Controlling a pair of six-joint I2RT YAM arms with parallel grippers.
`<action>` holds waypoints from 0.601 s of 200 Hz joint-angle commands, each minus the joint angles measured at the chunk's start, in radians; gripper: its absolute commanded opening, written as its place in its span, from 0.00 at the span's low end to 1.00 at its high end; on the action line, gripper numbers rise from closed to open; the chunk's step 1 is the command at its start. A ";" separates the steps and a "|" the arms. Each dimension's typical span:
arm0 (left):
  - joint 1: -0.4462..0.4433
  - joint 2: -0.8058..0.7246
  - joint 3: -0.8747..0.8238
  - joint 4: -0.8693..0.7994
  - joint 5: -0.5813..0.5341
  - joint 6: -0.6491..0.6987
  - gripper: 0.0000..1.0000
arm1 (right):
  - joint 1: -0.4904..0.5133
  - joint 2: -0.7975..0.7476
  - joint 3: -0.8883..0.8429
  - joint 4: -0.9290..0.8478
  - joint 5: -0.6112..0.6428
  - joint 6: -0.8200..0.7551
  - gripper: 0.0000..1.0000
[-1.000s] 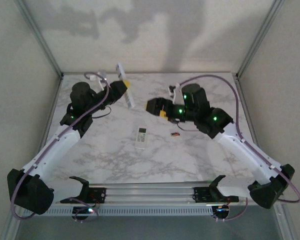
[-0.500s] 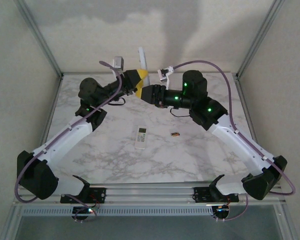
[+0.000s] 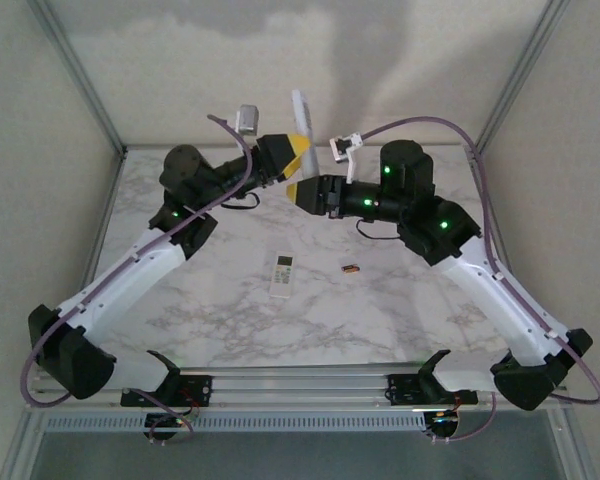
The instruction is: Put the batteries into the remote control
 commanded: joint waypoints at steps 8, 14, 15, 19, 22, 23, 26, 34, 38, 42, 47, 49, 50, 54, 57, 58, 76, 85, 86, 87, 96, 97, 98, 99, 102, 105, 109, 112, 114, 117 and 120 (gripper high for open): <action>0.002 -0.092 0.168 -0.506 -0.275 0.315 0.99 | 0.017 -0.020 0.054 -0.295 0.352 -0.317 0.18; 0.003 -0.093 0.195 -0.579 -0.328 0.330 0.99 | 0.049 -0.011 0.064 -0.343 0.441 -0.377 0.19; 0.004 -0.093 0.199 -0.590 -0.334 0.331 0.99 | 0.054 -0.009 0.066 -0.352 0.453 -0.386 0.19; 0.006 -0.090 0.216 -0.630 -0.350 0.330 0.99 | 0.069 0.001 0.075 -0.377 0.500 -0.423 0.19; 0.008 -0.085 0.229 -0.662 -0.358 0.329 1.00 | 0.077 0.009 0.079 -0.397 0.541 -0.448 0.19; 0.008 -0.084 0.234 -0.671 -0.359 0.328 0.99 | 0.081 0.010 0.082 -0.404 0.553 -0.455 0.19; 0.008 -0.078 0.246 -0.695 -0.359 0.326 0.99 | 0.090 0.019 0.088 -0.423 0.578 -0.475 0.19; 0.008 -0.060 0.269 -0.737 -0.321 0.320 0.99 | 0.110 0.042 0.105 -0.460 0.664 -0.509 0.20; 0.007 -0.051 0.274 -0.748 -0.293 0.314 0.99 | 0.117 0.051 0.114 -0.473 0.689 -0.520 0.20; 0.007 -0.043 0.277 -0.756 -0.268 0.304 0.99 | 0.124 0.059 0.124 -0.483 0.704 -0.529 0.19; 0.005 -0.035 0.275 -0.762 -0.246 0.289 0.99 | 0.135 0.067 0.133 -0.489 0.716 -0.542 0.20; 0.005 -0.033 0.272 -0.764 -0.242 0.284 0.99 | 0.140 0.068 0.135 -0.489 0.719 -0.546 0.20; 0.005 -0.032 0.272 -0.765 -0.240 0.282 0.98 | 0.141 0.068 0.136 -0.487 0.718 -0.549 0.20; 0.005 -0.030 0.264 -0.766 -0.235 0.270 0.97 | 0.151 0.070 0.138 -0.483 0.718 -0.556 0.20; 0.005 -0.031 0.256 -0.765 -0.231 0.265 0.96 | 0.159 0.069 0.137 -0.477 0.716 -0.561 0.20; 0.006 -0.030 0.254 -0.764 -0.230 0.263 0.96 | 0.162 0.068 0.137 -0.475 0.715 -0.564 0.20; 0.005 -0.045 0.196 -0.714 -0.216 0.221 0.84 | 0.193 0.071 0.131 -0.454 0.706 -0.586 0.21; 0.005 -0.047 0.167 -0.680 -0.193 0.195 0.75 | 0.198 0.078 0.135 -0.456 0.706 -0.582 0.21; 0.006 -0.048 0.164 -0.676 -0.189 0.192 0.74 | 0.198 0.079 0.135 -0.456 0.706 -0.581 0.21; 0.005 -0.047 0.162 -0.672 -0.185 0.191 0.72 | 0.197 0.080 0.135 -0.457 0.705 -0.580 0.21; 0.004 -0.044 0.136 -0.637 -0.143 0.163 0.63 | 0.200 0.088 0.136 -0.458 0.698 -0.574 0.21; 0.004 -0.044 0.133 -0.633 -0.138 0.159 0.63 | 0.200 0.089 0.136 -0.457 0.697 -0.573 0.21; 0.004 -0.044 0.131 -0.631 -0.135 0.155 0.62 | 0.200 0.089 0.135 -0.457 0.696 -0.572 0.21; 0.004 -0.044 0.127 -0.627 -0.133 0.151 0.61 | 0.200 0.089 0.135 -0.457 0.694 -0.571 0.21; 0.003 -0.044 0.115 -0.613 -0.120 0.142 0.59 | 0.202 0.091 0.134 -0.455 0.691 -0.570 0.21; 0.003 -0.044 0.106 -0.599 -0.111 0.135 0.57 | 0.203 0.090 0.131 -0.454 0.686 -0.569 0.21; -0.001 -0.045 0.091 -0.584 -0.102 0.127 0.55 | 0.206 0.092 0.128 -0.451 0.681 -0.568 0.21; -0.002 -0.046 0.081 -0.570 -0.097 0.120 0.53 | 0.208 0.094 0.127 -0.448 0.676 -0.569 0.21; -0.003 -0.047 0.075 -0.562 -0.095 0.115 0.53 | 0.209 0.094 0.125 -0.447 0.675 -0.569 0.21; -0.003 -0.047 0.065 -0.549 -0.091 0.108 0.51 | 0.211 0.095 0.122 -0.444 0.672 -0.569 0.21; -0.003 -0.048 0.055 -0.540 -0.088 0.100 0.50 | 0.215 0.094 0.120 -0.441 0.669 -0.569 0.21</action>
